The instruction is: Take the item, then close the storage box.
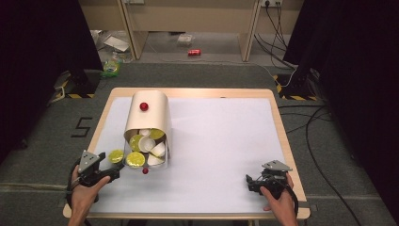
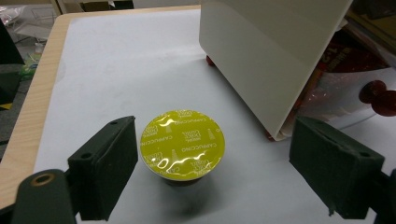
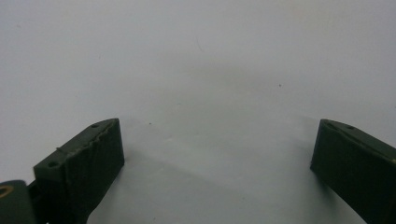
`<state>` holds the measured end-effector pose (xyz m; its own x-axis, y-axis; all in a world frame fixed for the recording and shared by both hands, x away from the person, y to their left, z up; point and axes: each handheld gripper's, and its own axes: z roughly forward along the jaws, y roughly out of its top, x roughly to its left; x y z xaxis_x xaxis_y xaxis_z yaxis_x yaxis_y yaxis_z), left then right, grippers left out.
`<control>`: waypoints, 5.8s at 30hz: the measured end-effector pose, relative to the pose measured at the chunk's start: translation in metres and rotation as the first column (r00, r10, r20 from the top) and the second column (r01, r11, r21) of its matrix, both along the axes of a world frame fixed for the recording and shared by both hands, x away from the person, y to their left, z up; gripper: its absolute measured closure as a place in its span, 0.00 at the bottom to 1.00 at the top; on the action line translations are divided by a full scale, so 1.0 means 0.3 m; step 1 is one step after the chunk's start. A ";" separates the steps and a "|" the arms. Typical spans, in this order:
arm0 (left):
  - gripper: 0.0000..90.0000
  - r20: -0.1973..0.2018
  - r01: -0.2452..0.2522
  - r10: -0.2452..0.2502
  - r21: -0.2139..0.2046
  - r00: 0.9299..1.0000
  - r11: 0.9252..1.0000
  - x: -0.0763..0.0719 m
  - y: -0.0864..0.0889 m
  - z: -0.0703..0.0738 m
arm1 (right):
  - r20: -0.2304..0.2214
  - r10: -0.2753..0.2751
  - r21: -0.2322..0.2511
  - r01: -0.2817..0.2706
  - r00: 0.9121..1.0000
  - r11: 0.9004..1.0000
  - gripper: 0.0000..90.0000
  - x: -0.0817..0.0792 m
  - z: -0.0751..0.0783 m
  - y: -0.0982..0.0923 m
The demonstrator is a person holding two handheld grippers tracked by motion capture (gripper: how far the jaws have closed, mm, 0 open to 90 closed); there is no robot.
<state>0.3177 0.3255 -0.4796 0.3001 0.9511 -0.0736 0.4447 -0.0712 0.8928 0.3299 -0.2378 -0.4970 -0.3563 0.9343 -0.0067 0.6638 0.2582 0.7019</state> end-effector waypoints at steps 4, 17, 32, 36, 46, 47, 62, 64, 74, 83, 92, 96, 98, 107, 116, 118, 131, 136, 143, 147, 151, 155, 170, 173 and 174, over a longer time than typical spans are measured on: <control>0.17 0.013 -0.012 0.012 0.013 1.000 1.000 -0.025 0.003 -0.002 | 0.000 0.001 0.001 -0.001 1.000 1.000 0.03 0.000 0.000 0.000; 0.17 0.039 -0.014 0.014 -0.001 0.999 1.000 -0.079 0.013 -0.001 | 0.001 0.003 -0.001 -0.003 1.000 1.000 0.03 0.001 0.000 -0.001; 0.17 0.035 -0.008 0.008 -0.005 0.999 1.000 -0.111 0.005 -0.019 | 0.001 0.003 -0.001 -0.003 1.000 1.000 0.03 0.001 0.000 -0.001; 0.17 0.038 -0.003 0.004 -0.004 0.999 1.000 -0.120 0.003 -0.018 | 0.000 0.001 0.001 -0.001 1.000 1.000 0.03 0.000 0.000 0.000; 0.17 0.069 0.005 -0.007 0.023 0.998 1.000 -0.141 0.006 -0.010 | 0.001 0.004 -0.002 -0.004 1.000 1.000 0.03 0.001 0.000 -0.001; 0.17 0.069 0.005 -0.007 0.023 0.998 1.000 -0.141 0.006 -0.010 | 0.001 0.004 -0.002 -0.004 1.000 1.000 0.03 0.001 0.000 -0.001; 0.17 0.077 0.022 -0.021 -0.012 0.997 1.000 -0.180 -0.018 0.025 | 0.001 0.005 -0.001 -0.005 1.000 1.000 0.03 0.001 0.000 -0.001; 0.17 0.083 0.029 -0.028 -0.013 0.996 1.000 -0.184 -0.024 0.033 | 0.000 0.004 0.000 -0.004 1.000 1.000 0.03 0.001 0.000 -0.001; 0.17 0.102 0.063 -0.062 -0.010 0.993 0.998 -0.205 -0.047 0.061 | -0.002 0.003 0.001 -0.003 1.000 1.000 0.03 0.001 0.000 -0.001; 0.17 0.111 0.091 -0.089 -0.014 0.990 0.996 -0.215 -0.079 0.071 | -0.002 0.002 0.001 -0.002 1.000 1.000 0.03 0.000 0.000 -0.001; 0.17 0.120 0.094 -0.092 -0.014 0.989 0.995 -0.220 -0.092 0.078 | -0.004 0.002 0.002 -0.002 1.000 1.000 0.03 0.001 0.000 -0.001; 0.17 0.126 0.090 -0.088 -0.012 0.988 0.996 -0.217 -0.093 0.084 | -0.003 0.004 0.002 -0.004 1.000 1.000 0.03 0.001 0.000 -0.001; 0.17 0.129 0.091 -0.090 -0.007 0.988 0.996 -0.217 -0.098 0.084 | -0.004 0.003 0.003 -0.003 1.000 1.000 0.03 0.001 0.000 -0.001; 0.17 0.120 0.092 -0.090 -0.012 0.989 0.996 -0.199 -0.114 0.073 | -0.005 0.003 0.002 -0.003 1.000 1.000 0.03 0.001 0.000 -0.001; 0.18 0.119 0.069 -0.067 -0.015 0.991 0.997 -0.182 -0.127 0.081 | -0.004 0.002 0.001 -0.002 1.000 1.000 0.03 0.001 0.000 -0.001; 0.18 0.119 0.070 -0.067 -0.017 0.991 0.997 -0.179 -0.130 0.081 | -0.004 0.004 0.000 -0.004 1.000 1.000 0.03 0.001 0.000 -0.001; 0.16 0.122 0.064 -0.059 -0.039 0.991 0.997 -0.169 -0.126 0.097 | -0.004 0.003 0.001 -0.003 1.000 1.000 0.03 0.001 0.000 -0.001; 0.16 0.125 0.061 -0.055 -0.042 0.991 0.997 -0.162 -0.126 0.101 | -0.004 0.003 0.001 -0.003 1.000 1.000 0.03 0.001 0.000 -0.001; 0.16 0.121 0.065 -0.061 -0.032 0.991 0.997 -0.149 -0.131 0.105 | -0.004 0.003 0.001 -0.003 1.000 1.000 0.03 0.001 0.000 -0.001; 0.16 0.119 0.068 -0.064 -0.031 0.991 0.997 -0.141 -0.130 0.106 | -0.004 0.002 0.001 -0.002 1.000 1.000 0.03 0.001 0.000 -0.001; 0.16 0.115 0.074 -0.071 -0.024 0.991 0.997 -0.130 -0.127 0.110 | -0.004 0.003 0.000 -0.003 1.000 1.000 0.03 0.001 0.000 -0.001; 0.16 0.111 0.075 -0.072 -0.021 0.991 0.997 -0.119 -0.127 0.112 | -0.003 0.005 0.000 -0.005 1.000 1.000 0.03 0.002 0.000 -0.001; 0.16 0.090 0.086 -0.083 -0.024 0.992 0.996 -0.076 -0.119 0.118 | -0.003 0.004 -0.001 -0.004 1.000 1.000 0.03 0.002 0.000 -0.001; 0.16 0.078 0.087 -0.086 -0.014 0.993 0.996 -0.058 -0.118 0.125 | -0.003 0.003 -0.001 -0.003 1.000 1.000 0.03 0.002 0.000 -0.001; 0.16 0.080 0.086 -0.085 -0.011 0.993 0.996 -0.049 -0.121 0.127 | -0.003 0.004 -0.001 -0.004 1.000 1.000 0.03 0.002 0.000 -0.001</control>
